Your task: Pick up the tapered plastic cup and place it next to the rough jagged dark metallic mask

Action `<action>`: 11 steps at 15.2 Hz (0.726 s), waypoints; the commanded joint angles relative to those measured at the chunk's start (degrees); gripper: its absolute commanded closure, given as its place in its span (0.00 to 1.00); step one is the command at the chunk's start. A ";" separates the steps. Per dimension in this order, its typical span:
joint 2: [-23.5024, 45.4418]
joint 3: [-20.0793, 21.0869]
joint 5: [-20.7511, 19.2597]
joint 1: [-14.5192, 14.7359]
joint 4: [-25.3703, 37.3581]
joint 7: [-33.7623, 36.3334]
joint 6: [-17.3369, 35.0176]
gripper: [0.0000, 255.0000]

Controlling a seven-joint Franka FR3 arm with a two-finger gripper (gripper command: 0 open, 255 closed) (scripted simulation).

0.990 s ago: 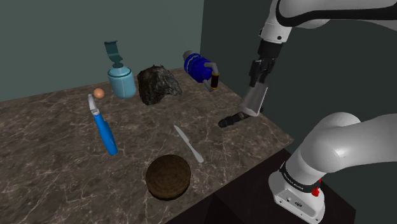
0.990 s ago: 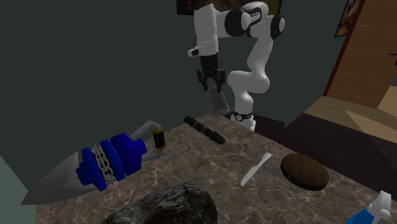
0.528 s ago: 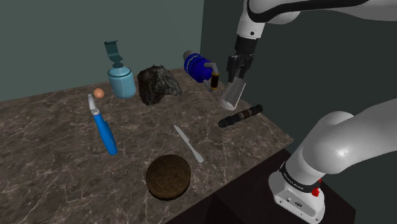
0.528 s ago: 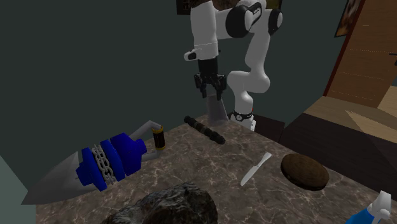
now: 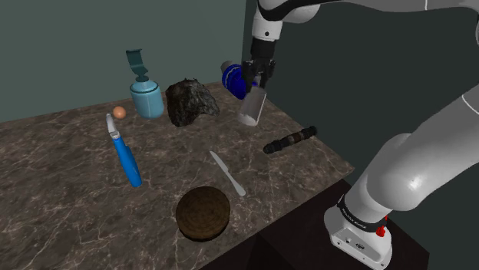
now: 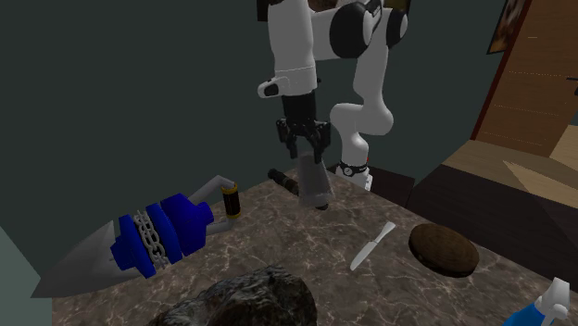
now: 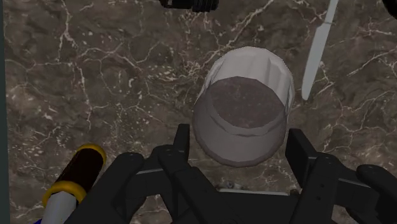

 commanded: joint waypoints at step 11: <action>20.30 2.98 0.40 2.71 21.20 5.61 -0.12 1.00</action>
